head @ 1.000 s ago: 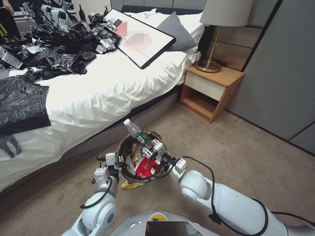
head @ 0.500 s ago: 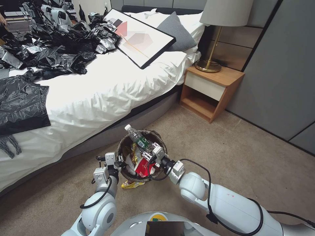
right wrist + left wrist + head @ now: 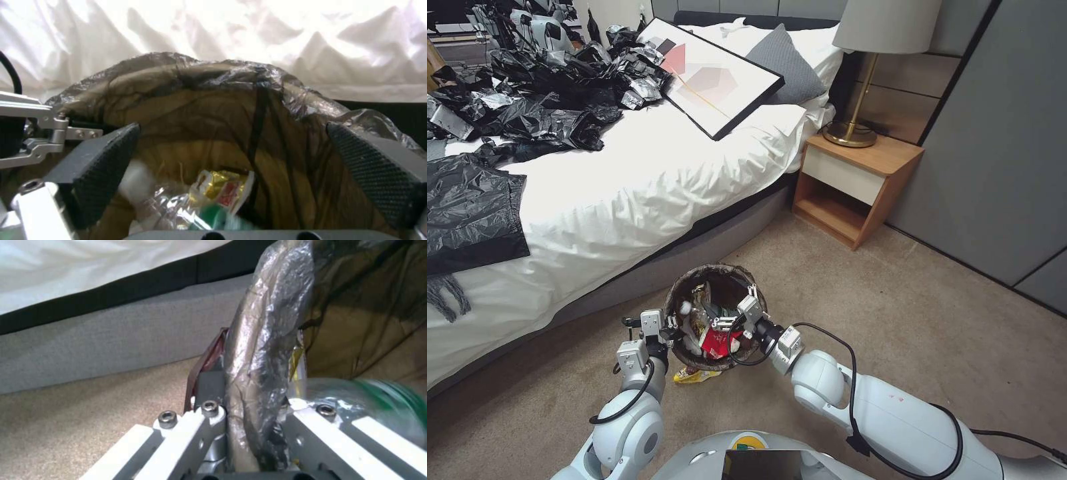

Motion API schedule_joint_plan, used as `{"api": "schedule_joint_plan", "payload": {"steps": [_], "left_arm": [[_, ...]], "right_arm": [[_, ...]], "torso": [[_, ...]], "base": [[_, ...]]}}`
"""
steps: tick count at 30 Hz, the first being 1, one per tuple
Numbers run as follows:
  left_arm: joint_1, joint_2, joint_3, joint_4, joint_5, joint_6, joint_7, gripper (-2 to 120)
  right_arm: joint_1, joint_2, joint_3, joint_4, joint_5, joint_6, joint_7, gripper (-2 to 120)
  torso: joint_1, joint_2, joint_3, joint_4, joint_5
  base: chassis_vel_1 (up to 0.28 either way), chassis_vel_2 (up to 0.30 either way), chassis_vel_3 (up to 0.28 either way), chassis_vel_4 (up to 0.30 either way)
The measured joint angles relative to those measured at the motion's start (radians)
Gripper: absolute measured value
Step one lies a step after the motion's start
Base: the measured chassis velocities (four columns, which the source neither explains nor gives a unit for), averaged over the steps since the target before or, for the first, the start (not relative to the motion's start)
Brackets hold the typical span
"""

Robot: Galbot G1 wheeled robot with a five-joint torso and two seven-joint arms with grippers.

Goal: Pick up the trash bin, then pick up the garbage from the floor and place it into the trash bin.

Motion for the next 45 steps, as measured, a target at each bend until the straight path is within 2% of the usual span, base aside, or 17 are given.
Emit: {"api": "schedule_joint_plan", "payload": {"steps": [9, 16, 23, 24, 26, 27, 28, 30, 31, 33, 35, 37, 38, 40, 41, 44, 45], "left_arm": [[0.000, 0.001, -0.003, 0.000, -0.012, 0.000, -0.007, 4], [0.000, -0.001, -0.007, 0.001, -0.014, 0.000, -0.008, 4], [-0.001, -0.004, -0.008, 0.005, -0.014, -0.001, -0.008, 4], [-0.001, -0.004, -0.008, 0.005, -0.014, -0.001, -0.008, 4], [-0.002, -0.005, -0.008, 0.006, -0.014, -0.001, -0.008, 4], [-0.003, -0.005, -0.013, 0.006, -0.014, -0.001, -0.008, 4], [-0.003, -0.005, -0.013, 0.006, -0.014, -0.001, -0.008, 4], [-0.004, -0.004, -0.015, 0.007, -0.014, -0.001, -0.008, 4], [-0.004, -0.004, -0.015, 0.007, -0.014, -0.001, -0.008, 4], [-0.006, -0.005, -0.016, 0.007, -0.014, -0.002, -0.007, 4], [-0.006, -0.005, -0.017, 0.007, -0.014, -0.002, -0.007, 4], [-0.006, -0.003, -0.022, 0.008, -0.009, -0.003, -0.005, 4], [-0.006, -0.003, -0.022, 0.008, -0.009, -0.003, -0.005, 4], [-0.006, -0.002, -0.027, 0.011, -0.005, -0.004, -0.002, 4], [-0.006, -0.002, -0.027, 0.011, -0.005, -0.004, -0.002, 4], [-0.006, -0.003, -0.032, 0.019, 0.006, -0.008, 0.002, 4], [-0.006, -0.003, -0.032, 0.019, 0.006, -0.008, 0.002, 4]], "right_arm": [[-0.006, -0.003, 0.005, 0.029, 0.000, -0.002, 0.003, 100], [-0.018, -0.012, 0.055, 0.107, 0.023, -0.006, 0.004, 100], [-0.043, -0.070, 0.247, 0.302, 0.122, -0.039, 0.027, 100], [-0.043, -0.070, 0.247, 0.302, 0.122, -0.039, 0.027, 100], [-0.076, -0.104, 0.338, 0.352, 0.154, -0.050, 0.039, 100], [-0.133, -0.152, 0.470, 0.395, 0.173, -0.064, 0.056, 100], [-0.133, -0.152, 0.470, 0.395, 0.173, -0.064, 0.056, 100], [-0.175, -0.169, 0.555, 0.407, 0.178, -0.078, 0.077, 100], [-0.175, -0.169, 0.555, 0.407, 0.178, -0.078, 0.077, 100], [-0.229, -0.166, 0.655, 0.403, 0.169, -0.097, 0.113, 100], [-0.242, -0.164, 0.676, 0.400, 0.168, -0.102, 0.120, 100], [-0.309, -0.149, 0.777, 0.378, 0.146, -0.108, 0.137, 100], [-0.309, -0.149, 0.777, 0.378, 0.146, -0.108, 0.137, 100], [-0.391, -0.128, 0.871, 0.362, 0.124, -0.108, 0.137, 100], [-0.391, -0.128, 0.871, 0.362, 0.124, -0.108, 0.137, 100], [-0.518, -0.074, 0.975, 0.353, 0.072, -0.109, 0.125, 100], [-0.518, -0.074, 0.975, 0.353, 0.072, -0.109, 0.125, 100]], "torso": [[0.000, 0.000, 0.000, 0.0000, 0.0000], [0.000, 0.000, 0.000, 0.0000, 0.0000], [0.000, 0.000, 0.000, 0.0001, 0.0001], [0.000, 0.000, 0.000, 0.0001, 0.0001], [0.000, 0.000, 0.000, 0.0000, 0.0001], [0.000, 0.000, 0.000, -0.0002, 0.0002], [0.000, 0.000, 0.000, -0.0002, 0.0002], [0.000, 0.000, 0.000, -0.0002, 0.0002], [0.000, 0.000, 0.000, -0.0002, 0.0002], [0.000, 0.000, 0.000, 0.0002, 0.0002], [0.000, 0.000, 0.000, 0.0002, 0.0003], [0.000, 0.000, 0.000, 0.0000, 0.0003], [0.000, 0.000, 0.000, 0.0000, 0.0003], [0.000, 0.000, 0.000, -0.0002, 0.0003], [0.000, 0.000, 0.000, -0.0002, 0.0003], [0.000, 0.000, 0.000, -0.0001, 0.0001], [0.000, 0.000, 0.000, -0.0001, 0.0001]], "base": [[0.000, 0.000, 0.000, 0.000], [0.000, 0.000, 0.000, 0.000], [0.000, 0.000, 0.000, 0.000], [0.000, 0.000, 0.000, 0.000], [0.000, 0.000, 0.000, 0.000], [0.000, 0.000, 0.000, 0.000], [0.000, 0.000, 0.000, 0.000], [0.000, 0.000, 0.000, 0.000], [0.000, 0.000, 0.000, 0.000], [0.000, 0.000, 0.000, 0.000], [0.000, 0.000, 0.000, 0.000], [0.000, 0.000, 0.000, 0.000], [0.000, 0.000, 0.000, 0.000], [0.000, 0.000, 0.000, 0.000], [0.000, 0.000, 0.000, 0.000], [0.000, 0.000, 0.000, 0.000], [0.000, 0.000, 0.000, 0.000]]}}
